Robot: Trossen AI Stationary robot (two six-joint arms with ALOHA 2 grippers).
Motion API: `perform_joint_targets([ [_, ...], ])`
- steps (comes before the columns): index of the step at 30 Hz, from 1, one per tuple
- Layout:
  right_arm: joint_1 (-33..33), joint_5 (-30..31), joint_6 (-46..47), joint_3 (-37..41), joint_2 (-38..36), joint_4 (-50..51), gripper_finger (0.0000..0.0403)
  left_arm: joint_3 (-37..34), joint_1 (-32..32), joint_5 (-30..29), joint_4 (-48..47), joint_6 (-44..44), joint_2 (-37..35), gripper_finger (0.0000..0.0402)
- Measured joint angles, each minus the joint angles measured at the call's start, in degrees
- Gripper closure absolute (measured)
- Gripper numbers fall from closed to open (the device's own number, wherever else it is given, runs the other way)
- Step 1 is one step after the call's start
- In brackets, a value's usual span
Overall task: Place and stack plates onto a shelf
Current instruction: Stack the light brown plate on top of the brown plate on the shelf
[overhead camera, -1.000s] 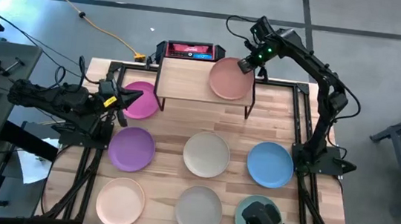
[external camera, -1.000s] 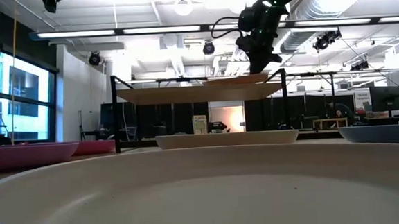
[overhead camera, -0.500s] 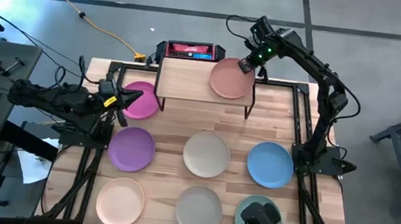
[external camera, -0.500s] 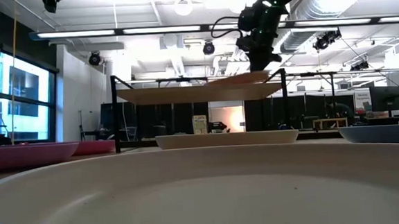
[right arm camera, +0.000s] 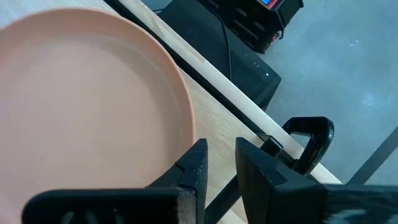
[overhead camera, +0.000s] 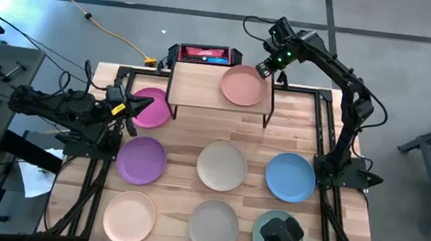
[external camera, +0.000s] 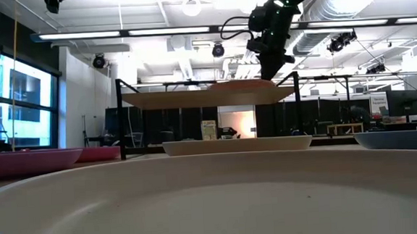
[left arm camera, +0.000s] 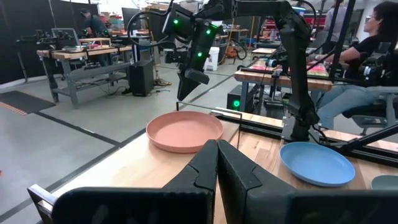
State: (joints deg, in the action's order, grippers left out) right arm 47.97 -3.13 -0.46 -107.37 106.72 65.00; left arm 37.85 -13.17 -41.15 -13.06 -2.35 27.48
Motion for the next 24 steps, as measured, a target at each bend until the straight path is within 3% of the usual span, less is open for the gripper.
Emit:
perform_joint_targets([
  [10, -2.05, -2.74, 0.0, -13.49, -0.09, 8.46, 0.0341, 0.0, 0.0, 3.04, 3.85, 1.12, 0.0, 0.0399],
  [18, -6.11, 3.15, 0.45, -27.16, -0.13, 17.44, 0.0341, 0.04, 0.0, 7.82, 10.4, 5.91, 1.3, 0.0399],
  [24, -8.75, 4.07, 3.65, -25.72, -2.99, 19.0, 0.0341, 4.45, 0.02, 11.92, 11.33, 12.59, 6.8, 0.0399],
])
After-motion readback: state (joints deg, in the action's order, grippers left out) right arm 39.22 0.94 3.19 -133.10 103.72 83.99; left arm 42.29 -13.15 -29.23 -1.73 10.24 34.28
